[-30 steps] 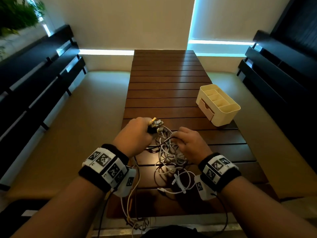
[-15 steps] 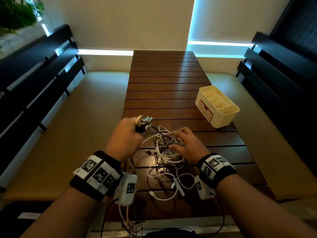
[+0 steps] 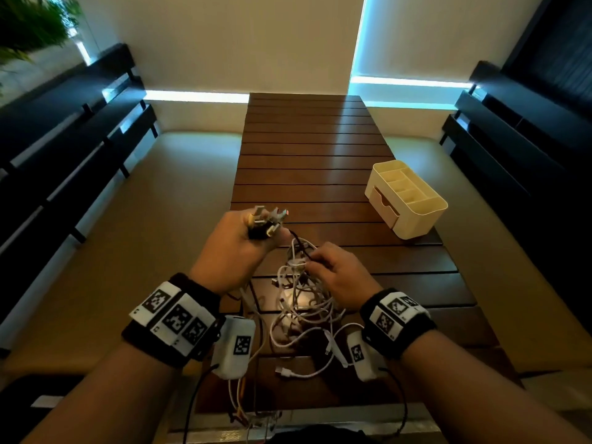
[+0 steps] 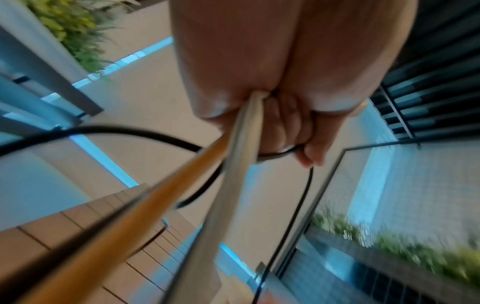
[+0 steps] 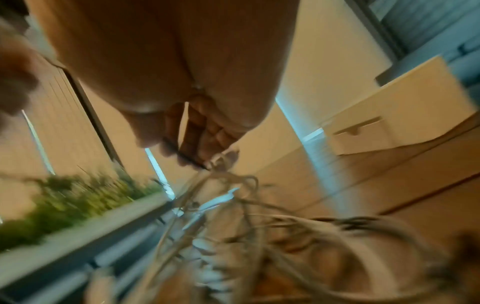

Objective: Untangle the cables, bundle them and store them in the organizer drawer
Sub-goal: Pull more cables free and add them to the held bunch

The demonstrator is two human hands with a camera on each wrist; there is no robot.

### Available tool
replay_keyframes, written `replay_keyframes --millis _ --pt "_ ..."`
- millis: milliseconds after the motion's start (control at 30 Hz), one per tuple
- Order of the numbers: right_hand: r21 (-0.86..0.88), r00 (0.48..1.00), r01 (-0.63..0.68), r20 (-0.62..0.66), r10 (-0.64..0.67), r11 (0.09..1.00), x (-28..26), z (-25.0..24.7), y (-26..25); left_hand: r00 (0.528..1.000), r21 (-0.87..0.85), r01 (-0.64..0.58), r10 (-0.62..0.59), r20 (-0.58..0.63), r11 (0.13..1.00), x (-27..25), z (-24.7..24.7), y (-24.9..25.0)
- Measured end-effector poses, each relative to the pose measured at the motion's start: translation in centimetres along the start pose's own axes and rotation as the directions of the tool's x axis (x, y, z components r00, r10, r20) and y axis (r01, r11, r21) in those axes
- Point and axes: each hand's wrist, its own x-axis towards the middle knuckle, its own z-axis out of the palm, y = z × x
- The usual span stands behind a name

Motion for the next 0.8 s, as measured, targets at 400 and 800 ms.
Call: replay_keyframes --millis 400,800 --pt "-0.303 0.922 0.092 -0.334 -0.196 0.949 1.6 -2.6 1.3 0.904 0.326 0.381 -0.423 0.067 0.865 0.1 -1.0 -2.7" --pt "-0.264 0.912 0.293 -0.213 -0.351 0.919 0.6 -1.0 -2.0 0.971 -0.138 0.201 -0.216 -0.1 0.97 0.6 3.4 -1.8"
